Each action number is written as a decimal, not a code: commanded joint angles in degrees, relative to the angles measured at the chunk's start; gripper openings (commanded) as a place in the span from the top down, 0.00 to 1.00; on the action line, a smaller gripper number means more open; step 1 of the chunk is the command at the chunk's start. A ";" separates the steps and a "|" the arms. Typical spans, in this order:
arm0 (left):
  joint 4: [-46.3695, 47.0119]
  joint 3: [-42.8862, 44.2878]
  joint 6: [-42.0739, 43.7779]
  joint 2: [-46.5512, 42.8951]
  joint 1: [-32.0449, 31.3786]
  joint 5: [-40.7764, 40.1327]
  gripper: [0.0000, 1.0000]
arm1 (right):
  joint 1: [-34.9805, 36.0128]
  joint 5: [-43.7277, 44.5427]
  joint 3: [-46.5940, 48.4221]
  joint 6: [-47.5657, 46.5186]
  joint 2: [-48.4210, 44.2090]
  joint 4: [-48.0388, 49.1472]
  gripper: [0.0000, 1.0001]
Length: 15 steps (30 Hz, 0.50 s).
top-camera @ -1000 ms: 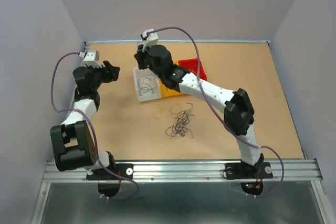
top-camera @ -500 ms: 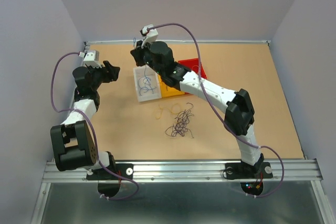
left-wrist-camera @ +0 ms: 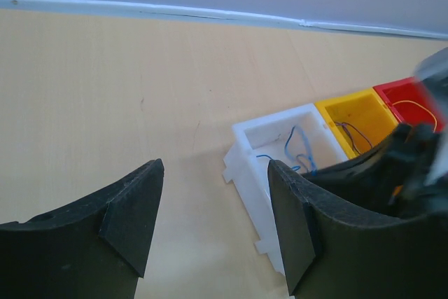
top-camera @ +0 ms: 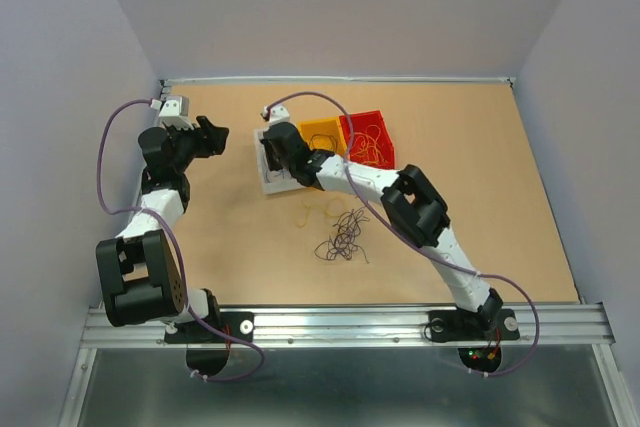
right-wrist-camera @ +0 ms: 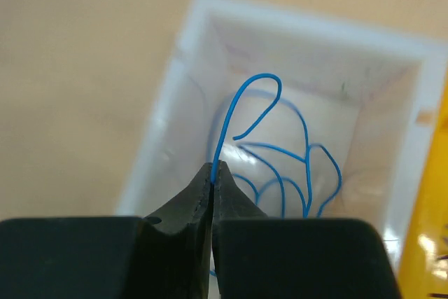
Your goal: Untangle the cables
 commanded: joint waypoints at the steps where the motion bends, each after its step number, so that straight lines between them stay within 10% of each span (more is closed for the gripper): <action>1: 4.24 -0.56 -0.43 -2.54 0.20 1.23 0.28 | -0.36 4.23 6.32 4.15 8.05 -12.88 1.00; 15: 5.65 -1.44 -0.26 -2.98 0.11 2.11 0.28 | -0.97 3.46 11.36 3.72 3.78 -22.39 0.80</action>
